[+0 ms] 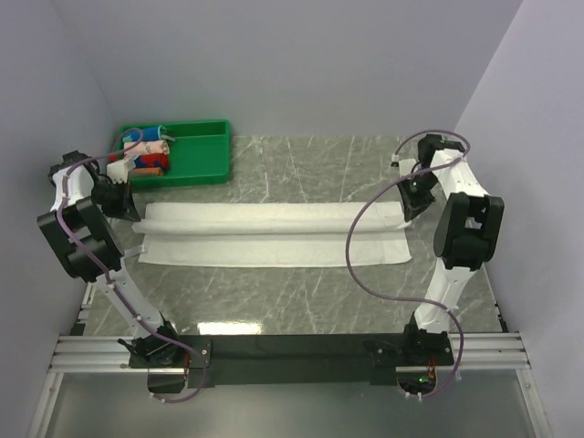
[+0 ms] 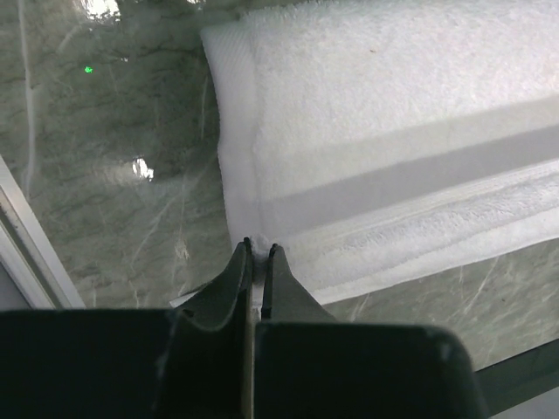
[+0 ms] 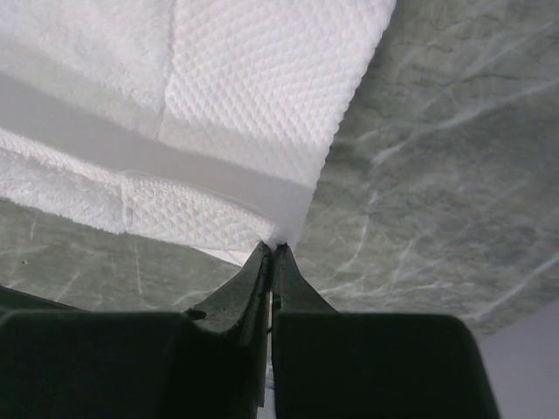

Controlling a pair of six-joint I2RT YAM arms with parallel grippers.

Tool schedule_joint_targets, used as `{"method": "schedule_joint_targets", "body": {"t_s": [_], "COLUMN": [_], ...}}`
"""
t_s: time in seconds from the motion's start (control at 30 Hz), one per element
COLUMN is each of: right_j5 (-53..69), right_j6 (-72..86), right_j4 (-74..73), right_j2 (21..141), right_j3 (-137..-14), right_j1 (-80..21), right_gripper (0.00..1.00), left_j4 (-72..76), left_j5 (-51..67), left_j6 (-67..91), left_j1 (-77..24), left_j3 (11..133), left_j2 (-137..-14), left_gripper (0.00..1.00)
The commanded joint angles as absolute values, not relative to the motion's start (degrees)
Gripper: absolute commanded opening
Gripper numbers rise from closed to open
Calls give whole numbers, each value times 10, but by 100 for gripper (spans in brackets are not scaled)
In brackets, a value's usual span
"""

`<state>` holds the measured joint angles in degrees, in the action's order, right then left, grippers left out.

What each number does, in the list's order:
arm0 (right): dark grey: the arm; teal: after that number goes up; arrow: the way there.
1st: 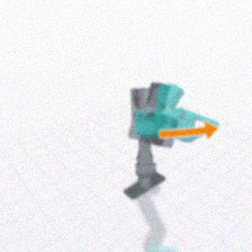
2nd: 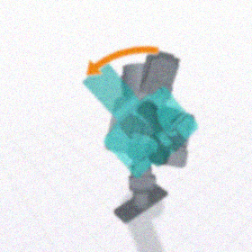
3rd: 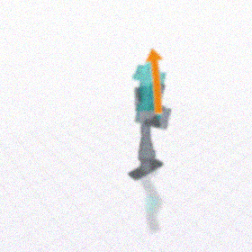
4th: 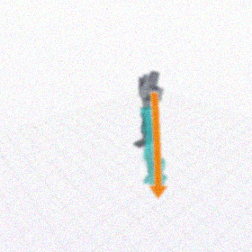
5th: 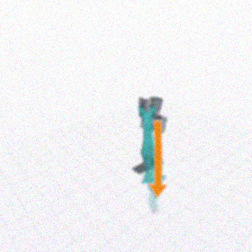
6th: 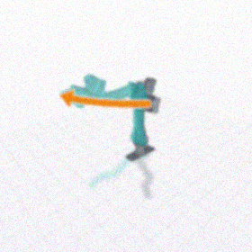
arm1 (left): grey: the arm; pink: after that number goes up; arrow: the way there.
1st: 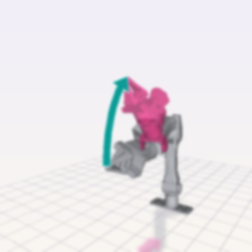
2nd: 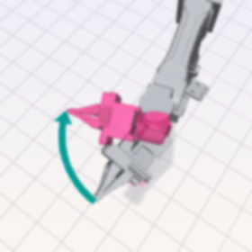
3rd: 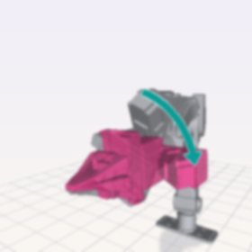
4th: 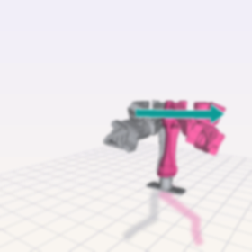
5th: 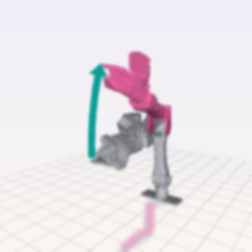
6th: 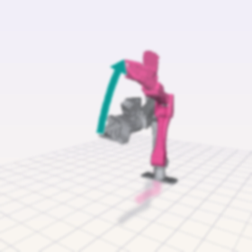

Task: Roll the towels
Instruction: Fold the towel

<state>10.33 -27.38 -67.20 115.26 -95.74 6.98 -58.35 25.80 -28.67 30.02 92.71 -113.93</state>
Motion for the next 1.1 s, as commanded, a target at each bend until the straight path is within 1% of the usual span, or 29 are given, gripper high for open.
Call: {"method": "schedule_joint_targets", "body": {"t_s": [0.0,0.23,0.37,0.53,0.63,0.67,0.8,0.93,1.07], "right_j5": [56,58,51,51,54,54,61,54,50], "right_j6": [-309,-296,-291,-278,-279,-282,-296,-312,-314], "right_j4": [-674,-630,-599,-599,-626,-641,-685,-694,-664], "right_j2": [1107,1114,1130,1151,1154,1149,1117,1076,1061], "right_j3": [-920,-846,-812,-841,-889,-914,-946,-904,-828], "right_j1": [76,74,69,69,70,70,75,76,75], "right_gripper": [0,0,0,0,0,0,0,0,0], "left_j4": [-588,-555,-528,-526,-548,-559,-610,-642,-624], "left_j5": [236,216,206,219,234,235,238,222,208], "left_j6": [-326,-339,-325,-297,-289,-293,-315,-344,-364], "left_j1": [316,316,316,315,315,316,321,332,336], "left_j3": [930,849,815,838,877,902,958,968,902], "left_j2": [-1097,-1074,-1082,-1107,-1111,-1112,-1107,-1090,-1071], "left_gripper": [0,0,0,0,0,0,0,0,0]}}
